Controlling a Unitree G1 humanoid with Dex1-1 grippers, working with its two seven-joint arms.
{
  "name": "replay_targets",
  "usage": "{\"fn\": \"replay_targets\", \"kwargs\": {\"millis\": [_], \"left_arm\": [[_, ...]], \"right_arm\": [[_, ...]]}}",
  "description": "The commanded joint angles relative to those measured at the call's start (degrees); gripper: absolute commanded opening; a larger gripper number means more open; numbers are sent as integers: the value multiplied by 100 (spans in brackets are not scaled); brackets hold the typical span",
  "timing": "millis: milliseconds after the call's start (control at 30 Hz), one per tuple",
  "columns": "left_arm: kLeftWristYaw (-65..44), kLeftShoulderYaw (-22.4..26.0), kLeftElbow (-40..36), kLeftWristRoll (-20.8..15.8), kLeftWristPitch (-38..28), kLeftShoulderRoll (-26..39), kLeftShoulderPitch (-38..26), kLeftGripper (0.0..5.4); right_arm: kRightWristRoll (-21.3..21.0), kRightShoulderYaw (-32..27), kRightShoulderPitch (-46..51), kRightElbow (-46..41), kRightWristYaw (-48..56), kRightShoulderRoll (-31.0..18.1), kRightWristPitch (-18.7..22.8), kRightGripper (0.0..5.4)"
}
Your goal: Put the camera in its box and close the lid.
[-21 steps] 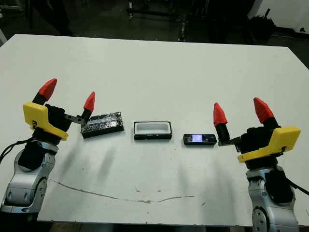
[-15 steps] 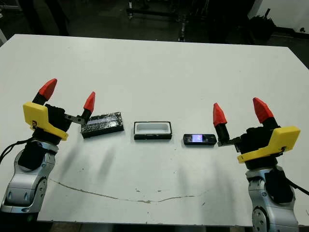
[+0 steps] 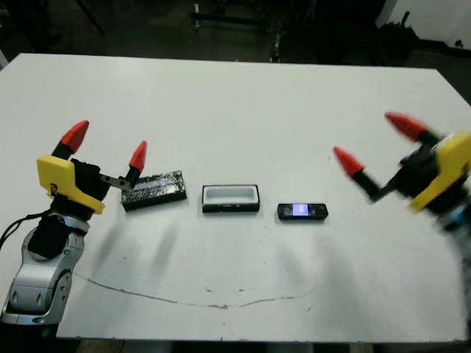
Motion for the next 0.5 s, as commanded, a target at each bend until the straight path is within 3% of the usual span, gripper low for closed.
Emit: {"fn": "replay_targets", "kwargs": {"millis": [33, 167, 333, 500], "left_arm": [[-3, -15, 38, -29, 54, -11, 28, 540], [-6, -9, 55, 8, 35, 3, 27, 540], [6, 2, 68, 15, 36, -4, 31, 540], [-17, -9, 4, -40, 180, -15, 39, 540]], "right_arm": [[-334, 779, -1060, 1109, 1195, -207, -13, 539], [-802, 1587, -2118, 2359, 2444, -50, -110, 539], [-1656, 2359, -2954, 4026, 3199, 480, -980, 539], [-2119, 2600, -3166, 4730, 3398, 848, -1636, 539]]}}
